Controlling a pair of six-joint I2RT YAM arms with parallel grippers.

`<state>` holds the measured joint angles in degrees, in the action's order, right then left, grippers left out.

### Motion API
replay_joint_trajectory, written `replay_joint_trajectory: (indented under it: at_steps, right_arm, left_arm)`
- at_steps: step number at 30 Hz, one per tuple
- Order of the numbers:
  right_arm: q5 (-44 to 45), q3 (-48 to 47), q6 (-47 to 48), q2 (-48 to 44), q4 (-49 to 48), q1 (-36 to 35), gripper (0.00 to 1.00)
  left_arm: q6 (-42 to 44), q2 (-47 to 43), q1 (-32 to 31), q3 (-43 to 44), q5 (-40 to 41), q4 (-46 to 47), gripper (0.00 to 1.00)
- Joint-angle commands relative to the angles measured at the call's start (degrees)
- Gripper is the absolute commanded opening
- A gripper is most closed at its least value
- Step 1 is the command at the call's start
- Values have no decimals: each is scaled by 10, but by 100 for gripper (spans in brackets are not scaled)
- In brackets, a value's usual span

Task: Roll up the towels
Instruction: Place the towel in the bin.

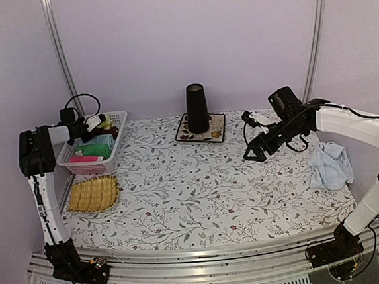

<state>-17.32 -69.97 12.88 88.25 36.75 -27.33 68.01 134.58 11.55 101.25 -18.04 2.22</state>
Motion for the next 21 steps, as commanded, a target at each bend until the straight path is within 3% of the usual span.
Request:
replay_joint_trajectory:
  at_steps: [1, 8, 12, 16, 21]
  right_arm:
    - [-10, -17, 5, 10, 2, -3, 99]
    - [-10, -24, 6, 12, 8, -7, 99]
    - [-10, -29, 6, 13, 12, -8, 99]
    - [-9, -33, 4, 15, 15, -12, 99]
    - [-7, -38, 2, 17, 19, -16, 99]
  left_arm:
    - [14, -28, 10, -14, -14, -38, 0]
    - [55, -36, 18, -8, -20, -87, 14]
    - [88, -33, 19, 7, -18, -134, 14]
    - [116, -32, 17, 6, -10, -144, 23]
    - [132, -24, 12, 12, 17, -145, 56]
